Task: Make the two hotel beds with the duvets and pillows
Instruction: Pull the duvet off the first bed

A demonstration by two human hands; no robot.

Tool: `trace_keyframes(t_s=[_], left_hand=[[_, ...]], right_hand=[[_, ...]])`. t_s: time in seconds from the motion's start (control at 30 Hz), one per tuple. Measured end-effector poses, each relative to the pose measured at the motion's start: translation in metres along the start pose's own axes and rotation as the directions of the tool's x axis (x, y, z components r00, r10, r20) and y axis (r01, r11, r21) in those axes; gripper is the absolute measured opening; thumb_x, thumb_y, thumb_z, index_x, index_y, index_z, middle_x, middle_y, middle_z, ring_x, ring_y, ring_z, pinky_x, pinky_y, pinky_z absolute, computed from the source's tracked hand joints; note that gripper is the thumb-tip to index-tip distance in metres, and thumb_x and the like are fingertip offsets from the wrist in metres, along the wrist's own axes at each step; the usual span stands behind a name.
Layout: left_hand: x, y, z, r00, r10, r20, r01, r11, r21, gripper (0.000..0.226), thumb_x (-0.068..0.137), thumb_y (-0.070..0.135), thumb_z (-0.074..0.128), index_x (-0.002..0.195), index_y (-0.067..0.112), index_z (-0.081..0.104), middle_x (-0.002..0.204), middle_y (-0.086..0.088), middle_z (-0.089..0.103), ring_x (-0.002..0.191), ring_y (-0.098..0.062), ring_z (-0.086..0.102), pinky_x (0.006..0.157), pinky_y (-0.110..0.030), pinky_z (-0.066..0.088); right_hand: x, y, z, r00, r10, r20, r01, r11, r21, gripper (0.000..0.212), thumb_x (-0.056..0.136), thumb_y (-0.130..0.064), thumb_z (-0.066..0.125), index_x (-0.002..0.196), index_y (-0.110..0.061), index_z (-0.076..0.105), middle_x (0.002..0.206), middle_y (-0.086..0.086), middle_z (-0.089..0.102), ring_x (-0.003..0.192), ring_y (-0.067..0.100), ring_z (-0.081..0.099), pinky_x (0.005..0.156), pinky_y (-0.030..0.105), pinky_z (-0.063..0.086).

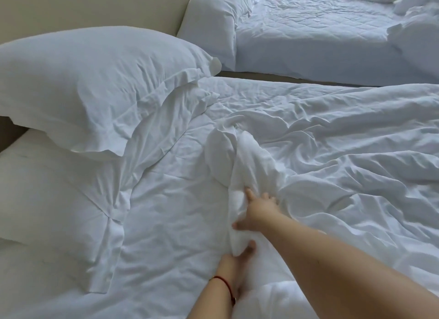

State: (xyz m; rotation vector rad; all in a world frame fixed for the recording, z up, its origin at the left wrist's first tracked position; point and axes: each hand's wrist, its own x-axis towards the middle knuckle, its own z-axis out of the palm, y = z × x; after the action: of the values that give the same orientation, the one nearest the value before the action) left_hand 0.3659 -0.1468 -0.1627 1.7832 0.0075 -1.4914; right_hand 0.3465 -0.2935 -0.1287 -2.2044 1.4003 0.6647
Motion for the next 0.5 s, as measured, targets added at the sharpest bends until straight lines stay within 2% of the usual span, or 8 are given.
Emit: trace_keyframes(t_s=[0.07, 0.13, 0.17, 0.23, 0.3, 0.33, 0.4, 0.5], left_hand=[[-0.002, 0.000, 0.001, 0.990, 0.014, 0.139, 0.012, 0.982, -0.187, 0.033, 0.086, 0.030, 0.071, 0.098, 0.000, 0.070, 0.100, -0.020, 0.072, 0.097, -0.032, 0.069, 0.089, -0.041, 0.056], [-0.008, 0.009, -0.007, 0.979, 0.083, 0.189, -0.026, 0.959, -0.282, 0.040, 0.077, 0.024, 0.080, 0.100, -0.007, 0.070, 0.101, -0.027, 0.070, 0.099, -0.040, 0.067, 0.091, -0.052, 0.053], [-0.010, 0.018, -0.015, 0.975, 0.133, 0.180, -0.078, 0.955, -0.285, 0.050, 0.070, 0.027, 0.086, 0.101, -0.008, 0.070, 0.101, -0.029, 0.070, 0.098, -0.042, 0.067, 0.089, -0.055, 0.053], [-0.016, 0.054, -0.031, 0.966, 0.221, 0.133, -0.184, 0.952, -0.243, 0.056, 0.064, 0.024, 0.088, 0.103, -0.010, 0.067, 0.099, -0.029, 0.070, 0.090, -0.040, 0.068, 0.080, -0.051, 0.057], [-0.018, 0.110, -0.051, 0.935, 0.352, 0.042, -0.342, 0.926, -0.161, 0.049, 0.061, 0.024, 0.083, 0.096, -0.007, 0.068, 0.093, -0.026, 0.070, 0.080, -0.032, 0.067, 0.070, -0.043, 0.057], [-0.019, 0.148, -0.061, 0.891, 0.454, -0.032, -0.455, 0.889, -0.054, 0.045, 0.060, 0.028, 0.085, 0.088, -0.002, 0.069, 0.087, -0.019, 0.070, 0.077, -0.026, 0.063, 0.067, -0.039, 0.055], [-0.022, 0.224, -0.073, 0.690, 0.708, -0.151, -0.681, 0.706, 0.193, 0.052, 0.053, 0.044, 0.089, 0.077, 0.003, 0.067, 0.078, -0.007, 0.064, 0.073, -0.016, 0.054, 0.068, -0.039, 0.052], [-0.045, 0.317, -0.070, 0.416, 0.890, -0.186, -0.827, 0.455, 0.330, 0.043, 0.061, 0.039, 0.088, 0.083, 0.008, 0.066, 0.080, 0.000, 0.062, 0.071, -0.011, 0.051, 0.072, -0.029, 0.052]], right_hand=[[0.009, 0.002, 0.000, 1.000, -0.012, -0.024, 0.014, 0.999, 0.053, 0.069, 0.081, -0.048, 0.065, 0.136, -0.017, 0.039, 0.129, 0.013, 0.051, 0.118, 0.033, 0.050, 0.095, 0.035, 0.043], [0.009, 0.003, -0.014, 0.997, -0.054, -0.051, 0.063, 0.976, 0.208, 0.030, 0.088, -0.036, 0.061, 0.106, -0.012, 0.059, 0.100, 0.010, 0.063, 0.088, 0.029, 0.064, 0.069, 0.028, 0.050], [0.007, 0.003, -0.026, 0.997, -0.050, -0.062, 0.068, 0.940, 0.335, 0.021, 0.089, -0.032, 0.061, 0.091, -0.012, 0.059, 0.083, 0.009, 0.060, 0.067, 0.027, 0.063, 0.053, 0.024, 0.048], [0.002, 0.001, -0.057, 0.995, -0.002, -0.096, 0.064, 0.764, 0.642, 0.025, 0.090, -0.026, 0.063, 0.072, -0.012, 0.052, 0.069, 0.007, 0.052, 0.043, 0.021, 0.053, 0.035, 0.018, 0.040], [0.002, -0.007, -0.092, 0.981, 0.063, -0.186, 0.134, 0.477, 0.869, 0.028, 0.088, -0.021, 0.066, 0.065, -0.014, 0.052, 0.075, 0.012, 0.056, 0.051, 0.024, 0.058, 0.043, 0.027, 0.053], [0.003, -0.013, -0.109, 0.957, 0.114, -0.265, 0.207, 0.368, 0.907, 0.027, 0.084, -0.023, 0.068, 0.063, -0.013, 0.054, 0.077, 0.016, 0.059, 0.061, 0.031, 0.063, 0.054, 0.039, 0.059], [0.001, -0.028, -0.146, 0.890, 0.193, -0.412, 0.383, 0.173, 0.907, 0.024, 0.078, -0.029, 0.068, 0.063, -0.013, 0.058, 0.074, 0.017, 0.060, 0.071, 0.037, 0.064, 0.067, 0.052, 0.058], [0.000, -0.041, -0.201, 0.823, 0.194, -0.535, 0.568, -0.297, 0.767, 0.015, 0.090, -0.013, 0.061, 0.075, -0.015, 0.061, 0.077, 0.010, 0.061, 0.076, 0.025, 0.062, 0.079, 0.044, 0.057]])
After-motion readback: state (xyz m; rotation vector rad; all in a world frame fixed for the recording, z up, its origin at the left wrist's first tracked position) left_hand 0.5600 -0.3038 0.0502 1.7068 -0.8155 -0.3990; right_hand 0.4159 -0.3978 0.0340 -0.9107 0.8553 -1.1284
